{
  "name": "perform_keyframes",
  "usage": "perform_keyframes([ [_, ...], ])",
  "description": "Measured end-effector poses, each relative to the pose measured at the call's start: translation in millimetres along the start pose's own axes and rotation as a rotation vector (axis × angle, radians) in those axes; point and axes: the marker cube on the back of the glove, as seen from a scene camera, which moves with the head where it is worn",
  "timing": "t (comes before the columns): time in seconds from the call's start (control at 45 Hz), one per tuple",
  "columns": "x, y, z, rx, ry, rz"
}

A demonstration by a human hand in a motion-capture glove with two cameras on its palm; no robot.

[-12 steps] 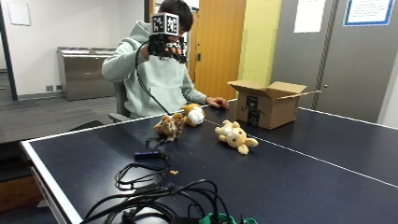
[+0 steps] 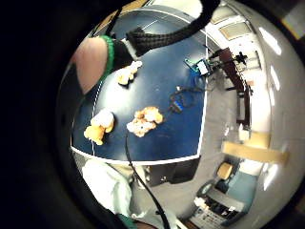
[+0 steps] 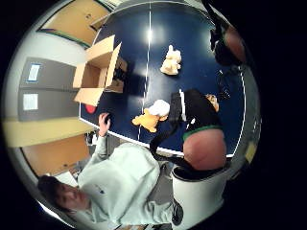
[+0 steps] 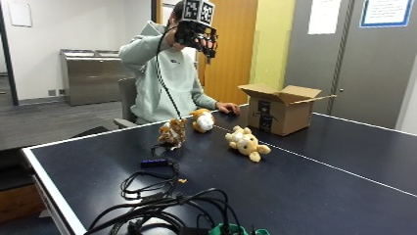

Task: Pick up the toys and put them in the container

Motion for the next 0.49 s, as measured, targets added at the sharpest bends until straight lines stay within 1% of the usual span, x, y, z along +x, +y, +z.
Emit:
perform_keyframes([
  [0.2,-10,-70,2,-0.15,-0.013,0.001],
  [0.356,-14,-114,19,-0.194,-0.01,-0.003],
  [0.489,-22,-148,57,-0.199,-0.021,-0.034],
])
